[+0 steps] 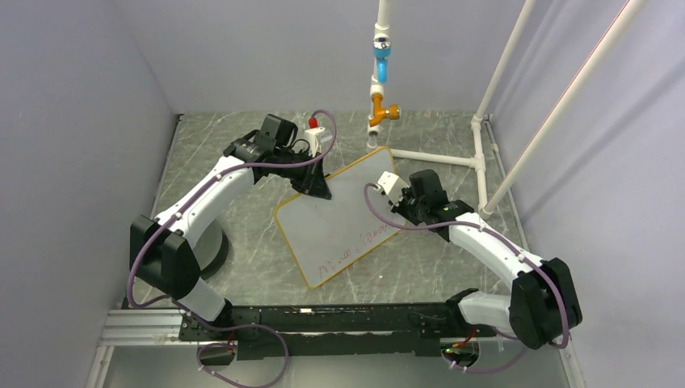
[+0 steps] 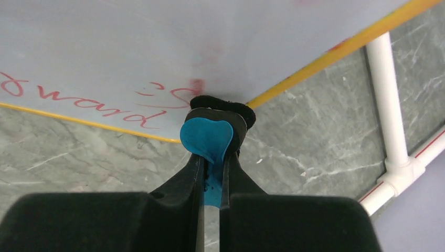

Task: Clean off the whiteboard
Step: Erase the whiteboard at the center of the board.

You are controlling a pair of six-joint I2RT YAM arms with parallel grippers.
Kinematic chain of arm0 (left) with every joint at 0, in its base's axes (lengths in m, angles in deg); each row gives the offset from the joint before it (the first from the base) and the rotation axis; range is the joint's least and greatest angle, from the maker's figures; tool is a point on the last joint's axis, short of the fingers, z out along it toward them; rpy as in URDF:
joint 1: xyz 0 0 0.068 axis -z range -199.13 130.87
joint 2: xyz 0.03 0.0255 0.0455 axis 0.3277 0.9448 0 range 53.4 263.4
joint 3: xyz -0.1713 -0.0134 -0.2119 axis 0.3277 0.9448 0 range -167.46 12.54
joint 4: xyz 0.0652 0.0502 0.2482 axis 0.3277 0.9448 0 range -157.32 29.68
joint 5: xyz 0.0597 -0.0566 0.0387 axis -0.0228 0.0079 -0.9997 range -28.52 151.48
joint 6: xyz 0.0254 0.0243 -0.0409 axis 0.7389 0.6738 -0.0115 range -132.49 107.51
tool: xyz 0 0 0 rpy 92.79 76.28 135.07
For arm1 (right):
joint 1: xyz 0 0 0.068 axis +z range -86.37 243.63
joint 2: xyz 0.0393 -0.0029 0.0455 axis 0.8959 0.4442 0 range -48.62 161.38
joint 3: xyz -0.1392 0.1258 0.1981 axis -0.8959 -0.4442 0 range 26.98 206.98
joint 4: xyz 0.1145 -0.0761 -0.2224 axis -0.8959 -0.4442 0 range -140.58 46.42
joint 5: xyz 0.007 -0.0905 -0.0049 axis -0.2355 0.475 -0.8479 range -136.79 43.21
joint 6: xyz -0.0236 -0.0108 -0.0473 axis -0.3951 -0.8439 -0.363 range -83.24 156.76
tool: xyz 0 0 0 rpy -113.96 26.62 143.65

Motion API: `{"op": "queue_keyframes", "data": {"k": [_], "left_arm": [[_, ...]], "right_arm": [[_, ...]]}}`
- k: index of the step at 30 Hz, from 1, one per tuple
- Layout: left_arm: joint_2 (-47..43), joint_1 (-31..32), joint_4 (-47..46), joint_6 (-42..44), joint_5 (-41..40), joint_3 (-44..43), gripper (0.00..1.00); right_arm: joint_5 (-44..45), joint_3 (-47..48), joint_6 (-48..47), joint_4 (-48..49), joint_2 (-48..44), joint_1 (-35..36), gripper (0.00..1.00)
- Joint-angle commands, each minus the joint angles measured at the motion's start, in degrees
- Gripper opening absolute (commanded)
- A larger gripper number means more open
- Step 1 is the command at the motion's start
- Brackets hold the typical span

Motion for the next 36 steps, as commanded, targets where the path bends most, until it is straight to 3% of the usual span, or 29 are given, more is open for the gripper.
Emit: {"op": "queue_keyframes", "data": {"k": [1, 5, 8, 13, 16, 20, 23, 27, 31, 34, 36], "left_arm": [[-4.2, 0.31, -2.75, -1.38, 5.48, -0.71, 0.0], [-4.21, 0.29, -2.83, -1.4, 5.47, -0.69, 0.0], [-4.22, 0.35, -2.73, -1.31, 5.43, -0.64, 0.0], [-4.24, 0.35, -2.86, -1.39, 5.47, -0.71, 0.0], [-4.17, 0.36, -2.88, -1.48, 5.62, -0.71, 0.0], [-4.37, 0.34, -2.97, -1.49, 5.49, -0.7, 0.0], [-4.53, 0.3, -3.0, -1.53, 5.47, -0.54, 0.0], [-4.65, 0.34, -2.93, -1.45, 5.47, -0.67, 0.0], [-4.65, 0.35, -2.98, -1.58, 5.57, -0.62, 0.0], [-4.81, 0.33, -3.13, -1.66, 5.47, -0.46, 0.0], [-4.92, 0.34, -3.28, -1.71, 5.47, -0.31, 0.0]], "right_arm": [[-3.18, 1.5, 1.2, -0.07, 0.47, 1.9, 0.0], [-0.23, -1.78, 2.47, 0.42, -1.56, 13.78, 0.0], [3.26, -0.5, 1.61, 1.11, -1.0, 11.72, 0.0], [1.14, 2.17, 0.95, 1.48, 0.24, 1.51, 0.0], [-2.3, 1.55, 2.71, -0.82, 0.31, 3.51, 0.0], [1.06, -2.36, 2.92, 0.16, -1.07, 15.38, 0.0], [6.81, -1.62, 1.85, 2.36, 0.09, 12.38, 0.0], [6.18, 0.57, 2.46, 3.53, 0.69, 3.22, 0.0], [3.47, -0.34, 4.04, 0.95, 0.15, 7.13, 0.0], [8.21, -3.07, 4.22, 3.65, -0.54, 13.75, 0.0], [11.95, -2.31, 4.61, 5.93, 0.2, 11.86, 0.0]]}}
